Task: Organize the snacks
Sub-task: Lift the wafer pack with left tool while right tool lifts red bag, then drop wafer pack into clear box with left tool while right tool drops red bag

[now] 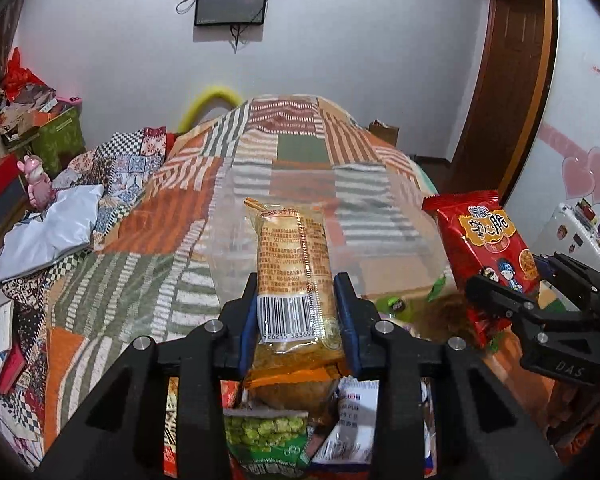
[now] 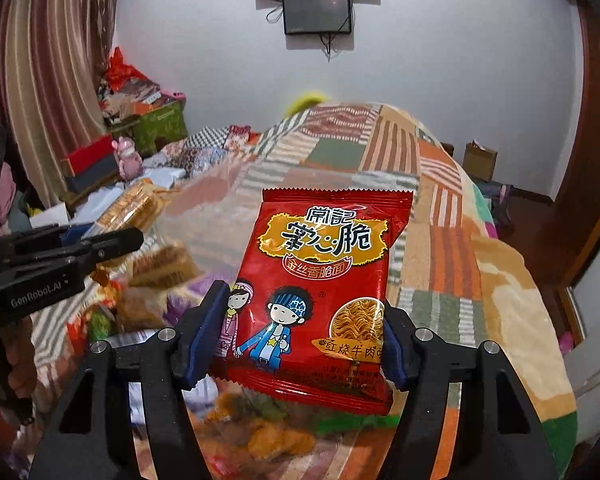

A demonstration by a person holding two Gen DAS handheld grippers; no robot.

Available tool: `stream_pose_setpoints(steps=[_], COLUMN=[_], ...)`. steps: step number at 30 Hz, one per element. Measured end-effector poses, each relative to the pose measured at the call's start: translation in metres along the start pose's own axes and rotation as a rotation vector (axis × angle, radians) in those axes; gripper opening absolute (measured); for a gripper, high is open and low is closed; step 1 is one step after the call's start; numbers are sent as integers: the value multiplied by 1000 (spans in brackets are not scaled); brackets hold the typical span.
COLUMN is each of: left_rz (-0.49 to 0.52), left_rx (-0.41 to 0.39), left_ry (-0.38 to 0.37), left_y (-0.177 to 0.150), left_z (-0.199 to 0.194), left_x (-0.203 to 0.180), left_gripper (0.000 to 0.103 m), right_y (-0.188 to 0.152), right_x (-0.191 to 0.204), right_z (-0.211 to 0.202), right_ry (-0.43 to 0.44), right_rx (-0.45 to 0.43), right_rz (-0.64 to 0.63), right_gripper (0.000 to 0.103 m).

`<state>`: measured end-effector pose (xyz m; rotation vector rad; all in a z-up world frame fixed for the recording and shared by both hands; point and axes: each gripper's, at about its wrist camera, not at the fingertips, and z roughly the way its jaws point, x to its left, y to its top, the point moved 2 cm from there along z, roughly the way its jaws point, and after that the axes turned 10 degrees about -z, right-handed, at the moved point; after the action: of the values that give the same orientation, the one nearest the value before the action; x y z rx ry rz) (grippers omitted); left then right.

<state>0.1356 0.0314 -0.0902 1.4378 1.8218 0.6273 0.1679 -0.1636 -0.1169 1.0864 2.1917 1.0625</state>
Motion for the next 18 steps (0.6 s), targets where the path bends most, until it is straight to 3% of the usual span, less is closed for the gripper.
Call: stream_pose_setpoints(steps=[9,18], left_rz=[-20,-11], left_rx=[-10,45], left_ry=[-12,-24], left_y=[34,61], left_z=[7,39], left_x=[3,2], left_gripper=[35,35], right_y=[31,49], right_x=[-7,-19], right_z=[5,23], right_ry=[1,-1], right_rx=[-61,-54], right_rz=[1,-10], right_gripper=[63,63])
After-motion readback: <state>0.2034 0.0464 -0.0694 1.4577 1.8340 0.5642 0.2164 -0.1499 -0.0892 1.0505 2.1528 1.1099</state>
